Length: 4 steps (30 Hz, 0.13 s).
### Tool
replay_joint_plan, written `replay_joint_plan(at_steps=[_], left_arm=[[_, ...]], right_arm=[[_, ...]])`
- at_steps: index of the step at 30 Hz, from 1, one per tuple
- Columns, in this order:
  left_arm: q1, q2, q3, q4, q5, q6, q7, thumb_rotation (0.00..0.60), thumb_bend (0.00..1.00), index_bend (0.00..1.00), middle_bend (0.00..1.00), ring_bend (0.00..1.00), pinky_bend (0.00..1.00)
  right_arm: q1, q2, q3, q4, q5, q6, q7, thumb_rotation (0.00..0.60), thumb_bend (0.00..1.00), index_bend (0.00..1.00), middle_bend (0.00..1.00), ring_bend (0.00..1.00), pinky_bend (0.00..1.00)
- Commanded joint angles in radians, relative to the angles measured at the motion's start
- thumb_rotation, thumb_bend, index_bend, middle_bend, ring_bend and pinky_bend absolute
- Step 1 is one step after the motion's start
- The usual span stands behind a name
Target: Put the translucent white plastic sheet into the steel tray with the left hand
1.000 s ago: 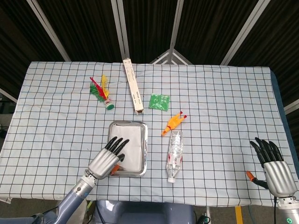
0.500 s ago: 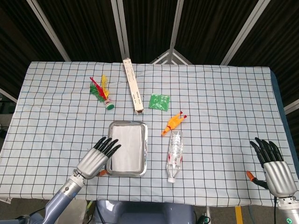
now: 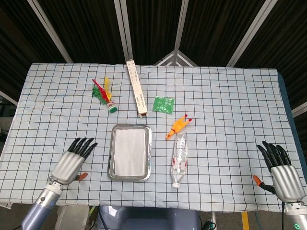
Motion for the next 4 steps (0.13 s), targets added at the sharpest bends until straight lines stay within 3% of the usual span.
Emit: replay_joint_plan(at_steps=[1, 4], left_arm=[[0.114, 0.063, 0.060, 0.007, 0.063, 0.154, -0.039, 0.600, 0.00, 0.00, 0.00, 0.00, 0.00], [0.169, 0.080, 0.078, 0.042, 0.098, 0.238, -0.074, 0.600, 0.00, 0.00, 0.00, 0.00, 0.00]], right_arm=[[0.000, -0.001, 0.000, 0.001, -0.002, 0.001, -0.005, 0.600, 0.29, 0.00, 0.00, 0.00, 0.00], [0.000, -0.003, 0.000, -0.001, -0.003, 0.003, -0.010, 0.600, 0.29, 0.00, 0.00, 0.00, 0.00]])
